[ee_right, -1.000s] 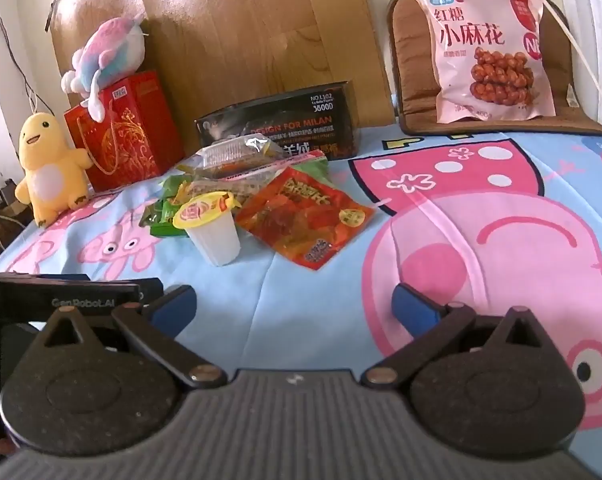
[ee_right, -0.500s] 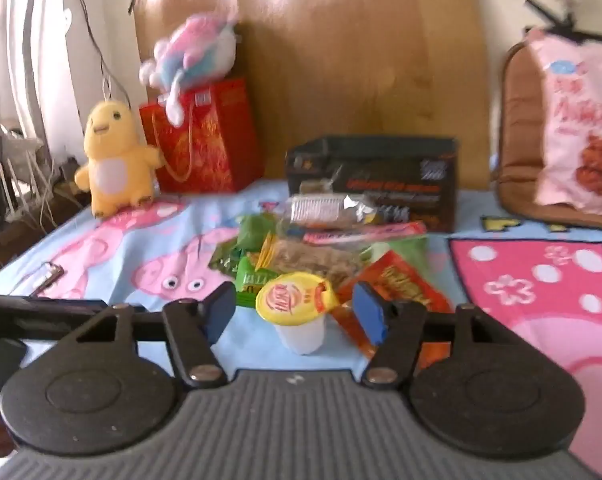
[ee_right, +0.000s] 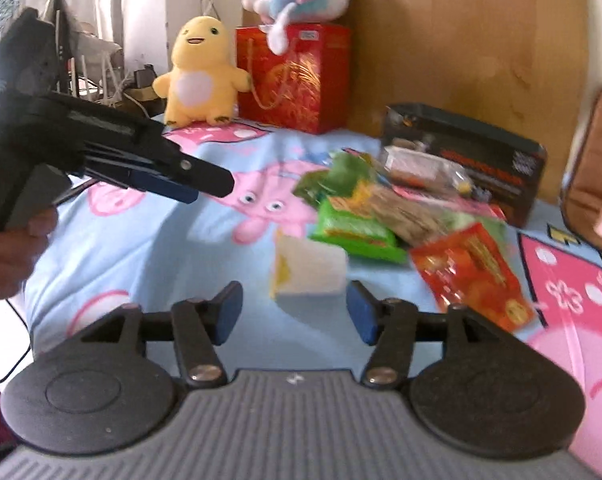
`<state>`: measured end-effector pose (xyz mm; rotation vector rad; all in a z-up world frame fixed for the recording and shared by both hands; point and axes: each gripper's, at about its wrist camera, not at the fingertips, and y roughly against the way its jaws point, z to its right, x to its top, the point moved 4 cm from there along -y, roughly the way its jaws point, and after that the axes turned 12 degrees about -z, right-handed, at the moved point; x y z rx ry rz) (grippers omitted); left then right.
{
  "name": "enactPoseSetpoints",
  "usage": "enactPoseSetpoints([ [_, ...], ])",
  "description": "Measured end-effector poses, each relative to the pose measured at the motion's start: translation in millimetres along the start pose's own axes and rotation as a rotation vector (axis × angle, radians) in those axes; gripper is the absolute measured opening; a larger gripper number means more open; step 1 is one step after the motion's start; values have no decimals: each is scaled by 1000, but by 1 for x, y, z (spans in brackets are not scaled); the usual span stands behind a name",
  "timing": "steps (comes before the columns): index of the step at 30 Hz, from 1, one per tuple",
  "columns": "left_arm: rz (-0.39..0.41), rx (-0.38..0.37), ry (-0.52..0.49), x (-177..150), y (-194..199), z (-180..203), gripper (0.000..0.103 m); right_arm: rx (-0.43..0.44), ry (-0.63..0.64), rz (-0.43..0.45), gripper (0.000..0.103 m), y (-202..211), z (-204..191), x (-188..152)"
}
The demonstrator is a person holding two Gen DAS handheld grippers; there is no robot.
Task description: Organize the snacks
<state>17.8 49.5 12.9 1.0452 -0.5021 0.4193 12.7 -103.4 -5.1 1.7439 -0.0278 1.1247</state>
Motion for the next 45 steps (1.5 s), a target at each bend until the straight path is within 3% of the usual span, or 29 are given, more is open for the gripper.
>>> enactPoseSetpoints([
  [3, -77, -36, -24, 1, -26, 11, 60, 21, -25, -19, 76, -5, 11, -1],
  [5, -144, -50, -23, -1, -47, 11, 48, 61, -23, -26, 80, -15, 13, 3],
  [6, -133, -62, -20, -2, -46, 12, 45, 76, -15, -34, 79, -23, 13, 6],
  [7, -153, -58, -17, -1, -45, 14, 45, 87, -5, -48, 73, -30, 12, 7],
  [8, -160, -45, -20, 0, -43, 17, 46, 86, 13, -49, 50, -34, 10, 9],
  [11, -136, -61, -24, 16, -25, 24, 46, 80, 58, -38, 48, -28, 5, 20],
  [17, -46, -42, -87, 106, -26, 48, 47, 105, 26, 105, 49, 7, 42, 64],
  [21, -47, -18, -123, 176, -76, 60, 48, 12, -63, 194, 48, 1, 91, 102],
  [23, -53, -9, -140, 201, -101, 69, 49, -63, -104, 209, 48, -9, 116, 119],
  [26, -69, -10, -130, 218, -128, 70, 50, -109, -159, 199, 48, -26, 154, 138],
  [29, -103, -13, -111, 220, -153, 67, 52, -125, -186, 167, 50, -41, 177, 146],
  [32, -119, -6, -100, 214, -159, 62, 63, -133, -200, 132, 54, -54, 189, 143],
  [35, -59, -13, -125, 205, -136, 57, 69, -118, -212, 139, 67, -54, 191, 132],
  [37, -14, 8, -136, 200, -115, 49, 76, -131, -210, 173, 67, -44, 189, 122],
  [40, -12, 7, -105, 186, -93, 29, 74, -102, -217, 191, 67, -30, 182, 105],
  [42, -46, 2, -74, 174, -90, 19, 72, -61, -199, 209, 67, -18, 169, 90],
  [45, -113, -27, -33, 156, -98, 8, 68, -42, -123, 165, 67, -22, 145, 79],
])
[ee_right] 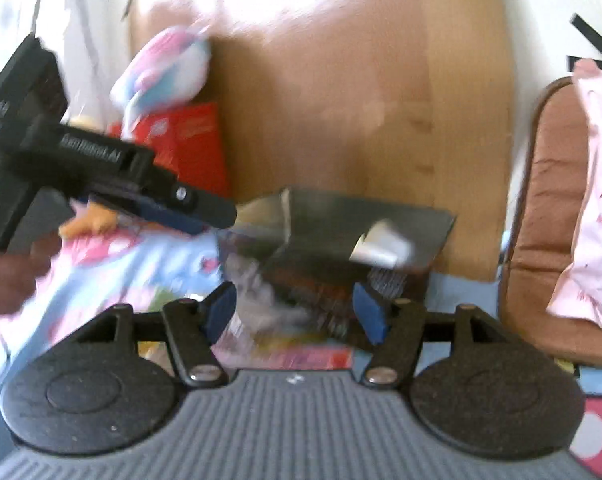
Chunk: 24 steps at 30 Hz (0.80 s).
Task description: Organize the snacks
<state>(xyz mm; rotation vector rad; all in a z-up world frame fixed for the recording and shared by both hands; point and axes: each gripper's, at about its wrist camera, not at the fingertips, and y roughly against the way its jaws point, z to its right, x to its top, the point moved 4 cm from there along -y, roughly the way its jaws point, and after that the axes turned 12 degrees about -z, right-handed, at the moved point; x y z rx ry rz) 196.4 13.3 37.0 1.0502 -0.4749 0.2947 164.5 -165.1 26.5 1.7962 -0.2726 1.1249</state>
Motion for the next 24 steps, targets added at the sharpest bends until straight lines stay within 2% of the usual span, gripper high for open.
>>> enactPoseSetpoints([
  [2, -39, 15, 26, -8, -13, -5, 68, 2, 53, -26, 67, -6, -9, -6],
  [3, -64, 5, 42, -11, -22, -7, 58, -6, 68, -39, 67, -11, -12, -7],
  [4, -84, -11, 61, -14, -31, -10, 56, -13, 69, -54, 63, -19, -14, -6],
  [5, -66, -7, 68, -16, -31, -11, 56, -9, 65, -74, 41, -26, -16, -5],
  [6, -61, -1, 74, -17, -29, -9, 54, 17, 65, -103, 27, -36, -18, -5],
  [7, -57, -2, 81, -18, -25, -7, 54, 47, 59, -127, 25, -41, -20, -6],
  [8, -43, -15, 85, -20, -18, -5, 54, 25, 54, -110, 23, -40, -22, -6],
  [12, 17, -71, 77, -38, 24, 8, 54, 5, 72, -37, 19, -14, -38, 3],
  [15, 40, -76, 34, -65, 59, 20, 54, 53, 67, 12, 19, 24, -52, 7],
  [17, 8, -74, 27, -81, 70, 23, 54, 100, 55, 11, 19, 42, -63, 7],
  [19, -43, -73, 39, -101, 78, 21, 55, 153, 46, -20, 19, 55, -77, -1],
  [22, -112, -79, 72, -126, 82, 13, 58, 257, -15, -113, 19, 60, -91, -17],
  [24, -130, -86, 90, -133, 84, 6, 60, 330, -68, -180, 19, 59, -99, -27],
])
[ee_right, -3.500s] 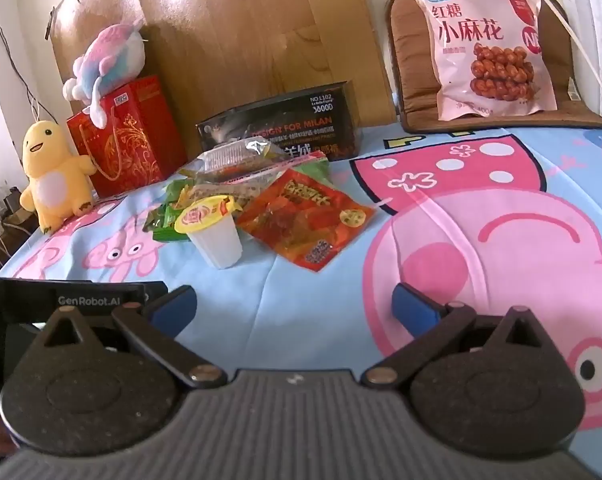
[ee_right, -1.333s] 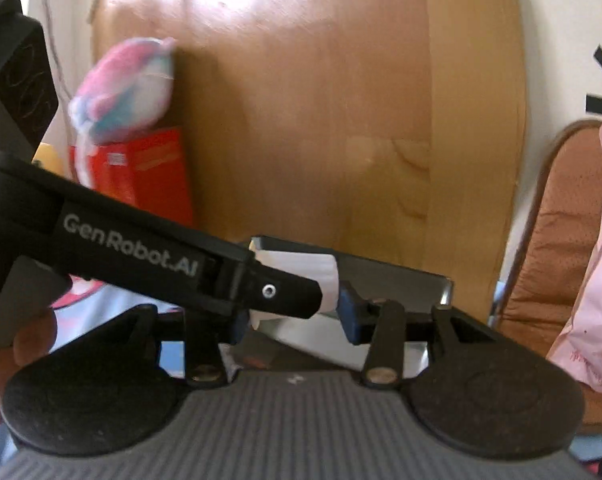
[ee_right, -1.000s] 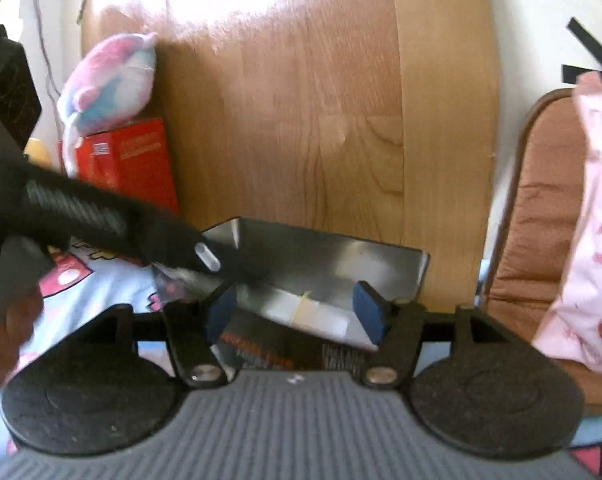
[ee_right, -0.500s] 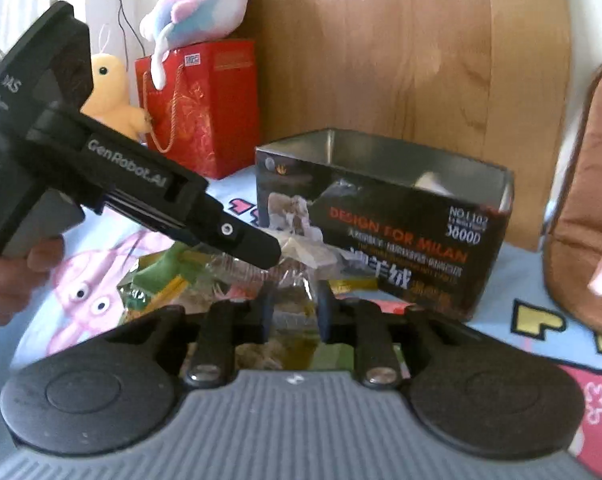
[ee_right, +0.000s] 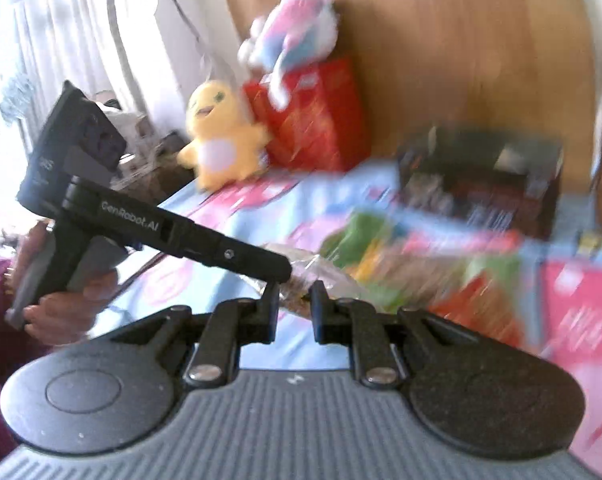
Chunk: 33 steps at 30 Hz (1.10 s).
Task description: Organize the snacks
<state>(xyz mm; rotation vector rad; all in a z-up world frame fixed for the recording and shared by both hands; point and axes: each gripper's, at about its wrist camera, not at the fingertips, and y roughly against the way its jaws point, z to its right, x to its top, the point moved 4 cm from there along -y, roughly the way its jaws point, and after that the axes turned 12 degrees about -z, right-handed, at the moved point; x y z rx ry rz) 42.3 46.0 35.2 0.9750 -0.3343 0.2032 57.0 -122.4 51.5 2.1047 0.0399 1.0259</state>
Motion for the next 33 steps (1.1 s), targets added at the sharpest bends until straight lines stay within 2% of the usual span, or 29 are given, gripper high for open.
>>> enactPoseSetpoints([
  [2, -3, 5, 28, 3, 0, -6, 60, 62, -47, -38, 18, -4, -3, -7],
  [4, 18, -1, 41, 12, -4, -12, 63, 61, -71, -37, 17, -9, -4, -10],
  [6, 61, 23, 82, 26, -7, -17, 66, 22, -101, -3, 19, -14, -1, -4],
  [8, 103, 10, 115, 38, -7, -24, 67, -41, -121, 77, 22, -19, 9, 10],
  [9, 123, 14, 137, 40, -6, -26, 69, -105, -125, 106, 24, -21, 15, 15],
  [10, 141, 17, 153, 41, -3, -29, 71, -169, -124, 136, 30, -25, 19, 20],
  [12, 174, 4, 170, 36, 4, -35, 76, -239, -123, 178, 37, -28, 23, 25],
  [14, 192, 10, 187, 28, 11, -46, 78, -270, -111, 195, 42, -27, 22, 22],
  [17, 191, 16, 219, 22, 13, -63, 78, -271, -52, 184, 49, -23, 16, 9],
  [20, 172, 16, 228, 21, 5, -71, 78, -256, -7, 137, 50, -28, 15, -4],
  [24, 173, 29, 179, 28, -5, -67, 84, -245, -1, 78, 53, -41, 10, -20],
  [28, 179, 71, 100, 41, -18, -57, 87, -157, -76, 12, 62, -48, 14, -31],
  [29, 170, 72, 88, 44, -22, -56, 85, -128, -90, -14, 62, -51, 15, -33],
  [30, 154, 64, 80, 46, -27, -56, 79, -106, -97, -38, 62, -55, 15, -34],
  [31, 132, 49, 78, 46, -32, -56, 67, -103, -94, -34, 62, -55, 13, -33],
  [33, 84, 18, 88, 42, -41, -55, 63, -82, -94, -49, 61, -58, 11, -29],
])
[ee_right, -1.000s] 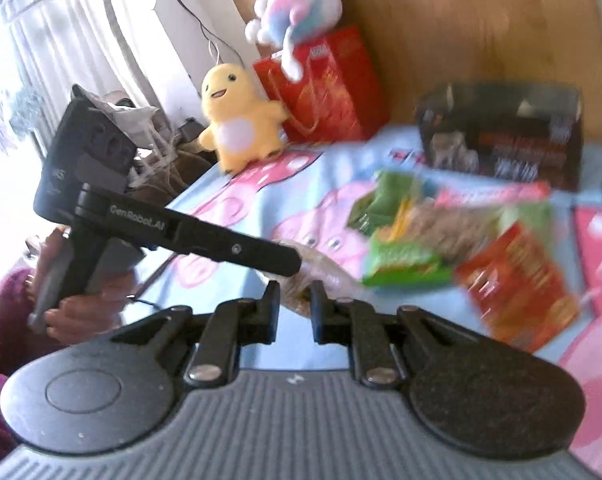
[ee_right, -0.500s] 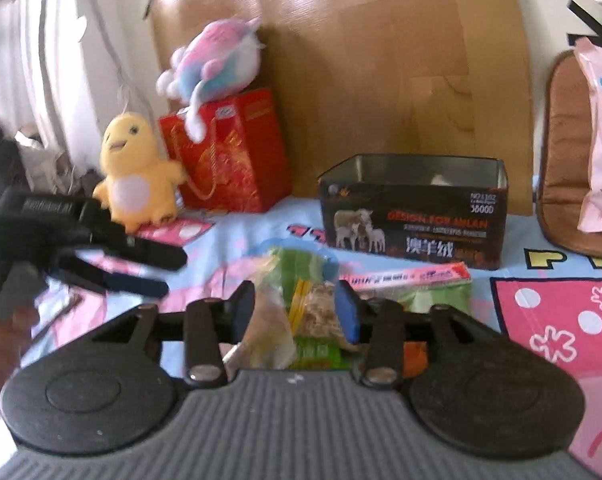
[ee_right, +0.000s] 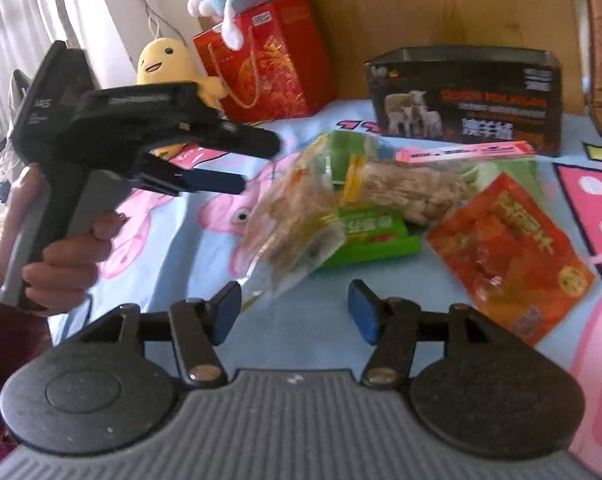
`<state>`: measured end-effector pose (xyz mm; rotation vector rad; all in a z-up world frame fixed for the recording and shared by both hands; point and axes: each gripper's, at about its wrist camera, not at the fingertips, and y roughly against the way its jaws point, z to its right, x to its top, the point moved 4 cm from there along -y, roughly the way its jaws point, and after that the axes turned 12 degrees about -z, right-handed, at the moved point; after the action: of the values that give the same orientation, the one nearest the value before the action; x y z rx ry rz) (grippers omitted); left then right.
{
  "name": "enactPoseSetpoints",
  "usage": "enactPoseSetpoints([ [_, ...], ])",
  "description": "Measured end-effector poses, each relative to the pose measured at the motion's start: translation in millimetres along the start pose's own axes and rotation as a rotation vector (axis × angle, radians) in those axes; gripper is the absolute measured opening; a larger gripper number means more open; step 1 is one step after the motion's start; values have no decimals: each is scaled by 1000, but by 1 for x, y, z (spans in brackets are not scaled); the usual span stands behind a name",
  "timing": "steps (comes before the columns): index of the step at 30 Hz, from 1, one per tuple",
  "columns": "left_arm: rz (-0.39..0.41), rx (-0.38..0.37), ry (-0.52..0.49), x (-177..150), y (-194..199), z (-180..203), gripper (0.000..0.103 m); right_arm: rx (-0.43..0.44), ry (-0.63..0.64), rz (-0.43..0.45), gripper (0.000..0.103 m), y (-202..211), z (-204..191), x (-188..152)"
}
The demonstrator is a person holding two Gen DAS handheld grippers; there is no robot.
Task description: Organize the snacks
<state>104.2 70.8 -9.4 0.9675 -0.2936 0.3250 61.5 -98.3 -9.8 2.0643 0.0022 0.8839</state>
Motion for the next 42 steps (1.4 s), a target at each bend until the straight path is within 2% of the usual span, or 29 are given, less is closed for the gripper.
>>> enactPoseSetpoints([
  [2, -8, 5, -12, -9, 3, 4, 63, 28, 5, -6, 53, -1, -4, 3],
  [4, -29, -25, -18, -21, 8, 9, 63, -7, 35, -3, 48, -2, -8, 4],
  [8, -58, -125, -53, -43, 19, 21, 68, -102, 33, 51, 49, 14, 8, 3],
  [9, -50, -136, -60, -45, 22, 22, 72, -127, 16, 71, 49, 19, 13, 1],
  [10, -35, -130, -59, -45, 25, 21, 79, -151, 0, 88, 50, 24, 17, 0],
  [11, -16, -116, -52, -44, 28, 19, 82, -165, -17, 104, 50, 30, 22, -2],
  [13, 13, -90, -23, -40, 30, 13, 83, -148, -37, 120, 51, 38, 27, -6],
  [14, 14, -92, 1, -39, 29, 9, 83, -135, -35, 120, 56, 40, 28, -8],
  [16, 10, -105, 25, -39, 27, 6, 83, -125, 3, 110, 59, 41, 24, -14],
  [21, -13, -60, 4, -46, 17, 9, 75, -167, 162, 59, 60, 25, 0, -19],
  [24, -86, -86, -12, -54, 0, 15, 53, -176, 226, 23, 60, 10, -5, -20],
  [25, -80, -74, -37, -56, -1, 21, 50, -174, 239, 12, 60, 3, -8, -21],
  [26, -88, -67, -60, -57, -1, 25, 50, -185, 258, 18, 48, -2, -10, -22],
  [28, -79, -61, -87, -57, 6, 33, 50, -236, 299, 33, 36, -4, -17, -21],
  [32, -26, -93, -147, -44, 28, 52, 50, -210, 287, 108, 35, 18, -20, -11],
  [36, 39, -57, -212, -12, 32, 76, 50, -176, 240, 200, 32, 43, -10, 7],
  [38, 69, -30, -240, 8, 27, 90, 51, -189, 215, 246, 28, 48, -3, 21],
  [42, 80, -13, -244, 45, 10, 106, 51, -262, 205, 316, 28, 49, 7, 46],
])
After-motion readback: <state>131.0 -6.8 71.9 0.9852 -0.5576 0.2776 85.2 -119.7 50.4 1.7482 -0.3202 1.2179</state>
